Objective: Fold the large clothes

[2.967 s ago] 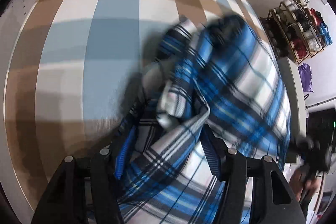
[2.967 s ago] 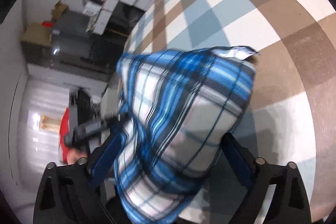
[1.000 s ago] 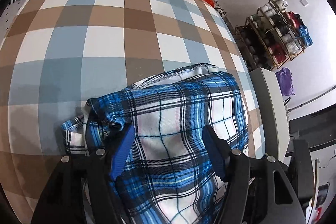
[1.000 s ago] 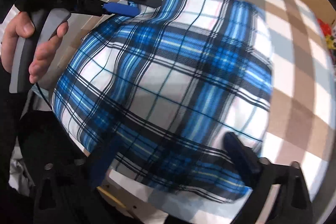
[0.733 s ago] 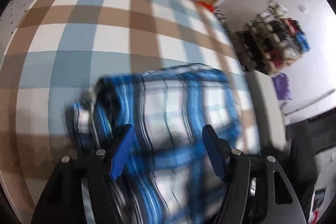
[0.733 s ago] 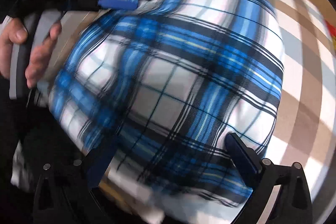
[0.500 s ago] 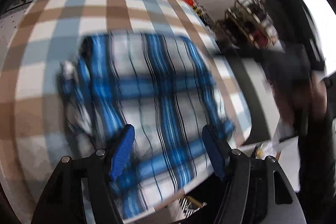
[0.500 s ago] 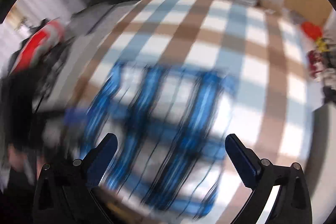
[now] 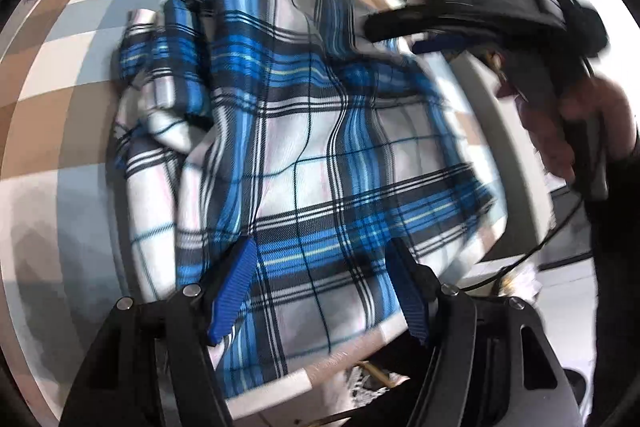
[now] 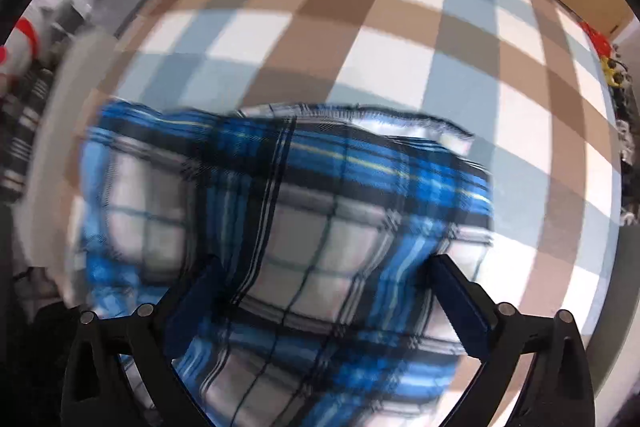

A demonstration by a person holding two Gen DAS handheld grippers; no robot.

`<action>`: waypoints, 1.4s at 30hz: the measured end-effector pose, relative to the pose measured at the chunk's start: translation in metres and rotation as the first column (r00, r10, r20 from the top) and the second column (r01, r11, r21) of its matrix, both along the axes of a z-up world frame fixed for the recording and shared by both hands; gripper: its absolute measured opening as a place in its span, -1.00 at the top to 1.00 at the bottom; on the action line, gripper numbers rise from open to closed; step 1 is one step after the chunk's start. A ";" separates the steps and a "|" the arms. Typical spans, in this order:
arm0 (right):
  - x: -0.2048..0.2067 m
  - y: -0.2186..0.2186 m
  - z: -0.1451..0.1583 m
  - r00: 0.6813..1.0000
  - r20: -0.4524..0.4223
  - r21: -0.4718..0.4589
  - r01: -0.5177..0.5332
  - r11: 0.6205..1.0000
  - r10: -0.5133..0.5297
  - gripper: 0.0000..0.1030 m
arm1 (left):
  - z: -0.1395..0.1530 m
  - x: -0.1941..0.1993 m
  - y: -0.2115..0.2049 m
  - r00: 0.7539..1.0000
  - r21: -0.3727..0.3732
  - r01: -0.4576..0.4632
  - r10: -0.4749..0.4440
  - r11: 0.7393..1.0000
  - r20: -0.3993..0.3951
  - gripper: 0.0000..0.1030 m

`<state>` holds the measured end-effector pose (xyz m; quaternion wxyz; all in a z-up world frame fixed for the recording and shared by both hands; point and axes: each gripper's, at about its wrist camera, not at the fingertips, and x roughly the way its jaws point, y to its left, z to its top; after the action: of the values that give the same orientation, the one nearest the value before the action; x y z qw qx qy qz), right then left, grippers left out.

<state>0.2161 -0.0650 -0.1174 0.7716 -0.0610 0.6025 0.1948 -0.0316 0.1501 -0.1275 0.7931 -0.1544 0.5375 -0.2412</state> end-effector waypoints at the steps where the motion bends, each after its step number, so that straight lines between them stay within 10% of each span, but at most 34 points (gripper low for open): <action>1: -0.011 -0.006 0.009 1.000 -0.008 0.050 -0.007 0.999 0.007 -1.00 | 0.002 -0.001 0.002 1.000 -0.011 0.005 -0.005 1.000 0.009 -0.20; 10: -0.095 -0.028 -0.031 0.974 -0.199 0.257 -0.055 0.965 0.108 -1.00 | -0.012 0.008 0.008 0.999 0.003 0.002 -0.002 1.000 -0.046 -0.20; 19: -0.110 -0.098 -0.014 0.990 -0.094 0.600 0.142 0.787 -0.107 -1.00 | 0.015 0.005 0.050 0.981 0.027 -0.195 0.195 0.980 0.003 -0.25; 22: -0.118 -0.122 0.011 0.976 0.060 0.589 0.137 0.797 -0.212 -1.00 | 0.022 0.009 0.057 0.969 0.032 -0.243 0.242 0.969 0.044 -0.73; 26: -0.109 -0.140 0.014 0.936 0.148 0.508 0.205 0.837 -0.319 -1.00 | -0.002 0.021 0.054 0.971 0.063 -0.231 0.234 0.971 -0.049 -0.73; 33: -0.080 -0.134 -0.039 0.945 0.053 0.457 0.264 0.849 -0.323 -1.00 | -0.021 0.027 0.060 0.971 -0.065 -0.188 0.175 0.980 -0.163 -0.75; 42: -0.077 -0.130 -0.057 0.977 -0.073 0.591 0.205 0.780 -0.201 -1.00 | -0.011 0.041 0.021 0.991 0.147 -0.118 0.127 0.982 -0.051 -0.88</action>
<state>0.1394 -0.1950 -0.1745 0.7661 0.2496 0.5164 0.2900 0.0096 0.1714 -0.1387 0.7990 -0.1369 0.5664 -0.1481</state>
